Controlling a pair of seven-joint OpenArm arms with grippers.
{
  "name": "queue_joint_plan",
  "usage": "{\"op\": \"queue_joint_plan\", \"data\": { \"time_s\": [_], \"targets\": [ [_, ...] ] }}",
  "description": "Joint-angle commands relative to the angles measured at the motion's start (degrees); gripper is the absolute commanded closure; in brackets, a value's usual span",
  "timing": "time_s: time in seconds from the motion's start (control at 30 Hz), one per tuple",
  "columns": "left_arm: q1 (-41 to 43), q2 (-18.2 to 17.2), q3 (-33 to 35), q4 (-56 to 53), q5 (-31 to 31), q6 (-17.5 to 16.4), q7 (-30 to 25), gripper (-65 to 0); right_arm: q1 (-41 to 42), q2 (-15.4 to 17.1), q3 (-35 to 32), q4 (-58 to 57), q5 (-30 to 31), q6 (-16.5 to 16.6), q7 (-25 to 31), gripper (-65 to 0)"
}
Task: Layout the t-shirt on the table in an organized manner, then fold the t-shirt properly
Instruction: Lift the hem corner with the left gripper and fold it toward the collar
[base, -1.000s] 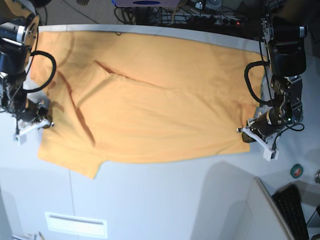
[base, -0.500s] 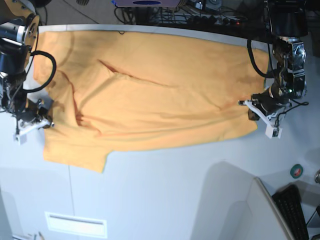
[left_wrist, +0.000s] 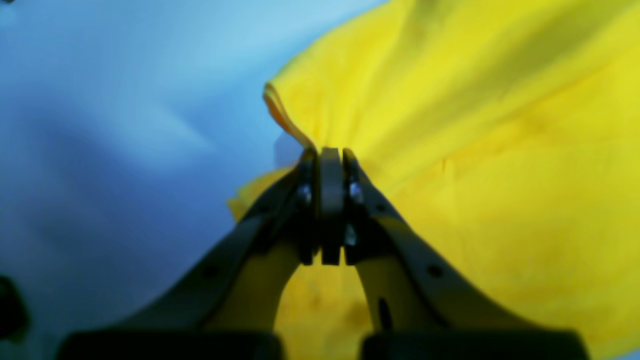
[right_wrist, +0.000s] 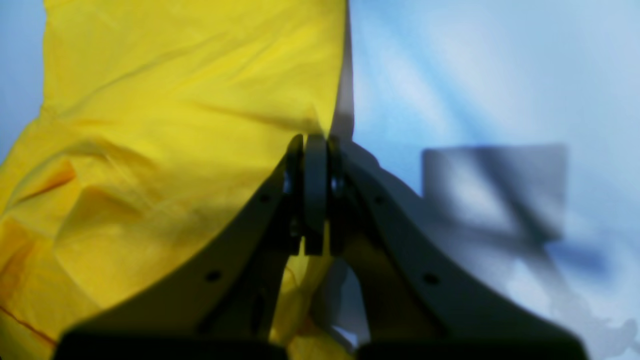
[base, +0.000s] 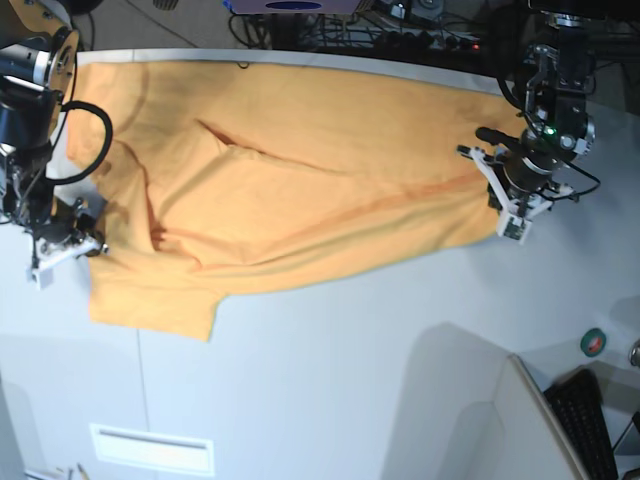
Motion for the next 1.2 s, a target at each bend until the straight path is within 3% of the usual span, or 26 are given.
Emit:
{"op": "queue_joint_plan", "data": {
  "time_s": [0.0,0.2,0.63,0.97,1.0,1.1,1.17],
  "targets": [
    [0.5,-0.5,1.1,1.1,1.6,-0.3,-1.0,0.0,0.9,1.0,0.0,0.9,0.3,0.3,0.6,0.0],
    [3.5,-0.1,7.8,1.1,12.5,-0.3,-1.4,0.0,0.9,0.9,0.0,0.9,0.3,0.3,0.6,0.0],
    [5.7,-0.2,16.6,3.1,30.1,-0.3,-1.4,0.0,0.9,0.9,0.0,0.9,0.3,0.3,0.6,0.0],
    [7.8,-0.3,17.6,6.9,31.7,-0.5,-1.1,0.0,0.9,0.9,0.0,0.9,0.3,0.3,0.6,0.0],
    [8.2,-0.3,17.4,7.1,31.7,-0.5,-1.1,-1.2,0.9,0.9,0.0,0.9,0.3,0.3,0.6,0.0],
    [9.5,-0.4,17.2,7.3,31.7,-0.5,-1.1,-17.8,0.9,0.9,0.0,0.9,0.3,0.3,0.6,0.0],
    [10.5,-0.4,17.1,7.3,31.6,-0.5,-1.1,-25.5,0.9,0.9,0.0,0.9,0.3,0.3,0.6,0.0]
  ]
}}
